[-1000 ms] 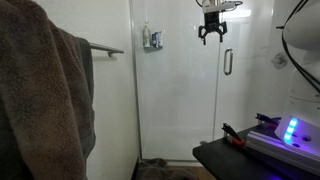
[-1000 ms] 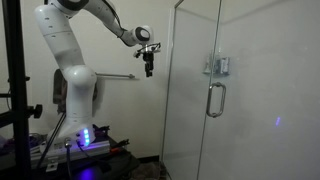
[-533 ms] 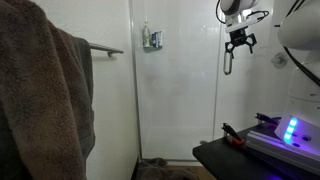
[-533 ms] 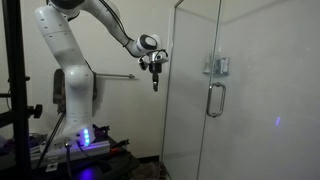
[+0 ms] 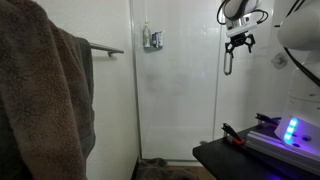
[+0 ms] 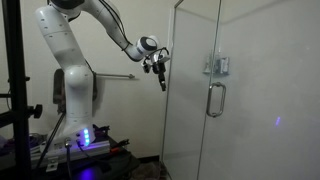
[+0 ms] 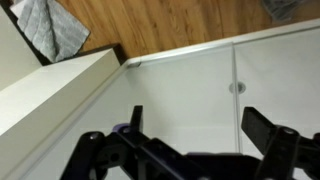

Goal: Open the shower door.

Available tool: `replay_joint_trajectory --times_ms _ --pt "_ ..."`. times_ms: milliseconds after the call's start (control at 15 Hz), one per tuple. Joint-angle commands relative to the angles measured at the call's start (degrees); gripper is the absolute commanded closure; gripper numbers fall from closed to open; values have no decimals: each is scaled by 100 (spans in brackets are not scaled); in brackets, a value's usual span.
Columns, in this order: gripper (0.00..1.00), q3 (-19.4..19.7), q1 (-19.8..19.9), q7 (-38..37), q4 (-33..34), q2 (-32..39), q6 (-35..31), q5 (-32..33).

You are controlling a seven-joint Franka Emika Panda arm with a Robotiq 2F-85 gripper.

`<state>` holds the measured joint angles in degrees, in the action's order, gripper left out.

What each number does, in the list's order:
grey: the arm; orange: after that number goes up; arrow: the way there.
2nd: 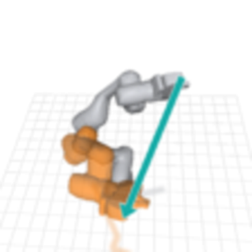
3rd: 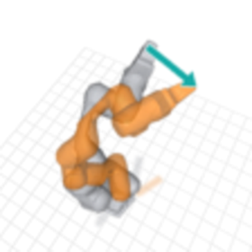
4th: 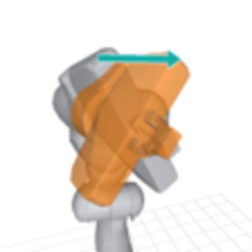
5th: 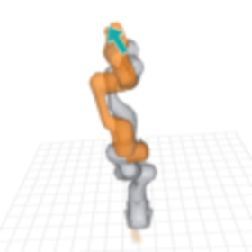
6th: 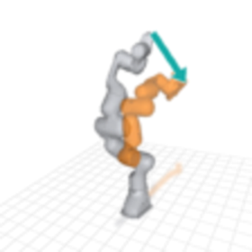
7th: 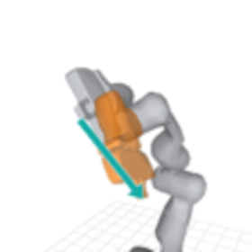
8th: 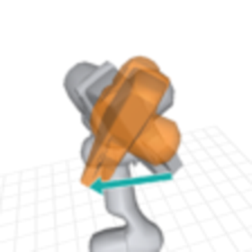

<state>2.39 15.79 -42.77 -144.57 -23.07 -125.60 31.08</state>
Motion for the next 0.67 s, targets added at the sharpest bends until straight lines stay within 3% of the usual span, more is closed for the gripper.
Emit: replay_joint_trajectory --times_ms 0,133,267,333,533,600 --pt "0 91 678 -1104 -238 383 -1165 1482" --pt "0 394 904 -2017 -72 823 -1437 2036" --pt "0 741 862 -2320 74 1119 -1238 1815" --pt "0 713 668 -2041 -98 755 -1156 1872" --pt "0 912 694 -2258 -1 1027 -1165 1861" --pt "0 993 687 -1933 -176 936 -1775 2211"
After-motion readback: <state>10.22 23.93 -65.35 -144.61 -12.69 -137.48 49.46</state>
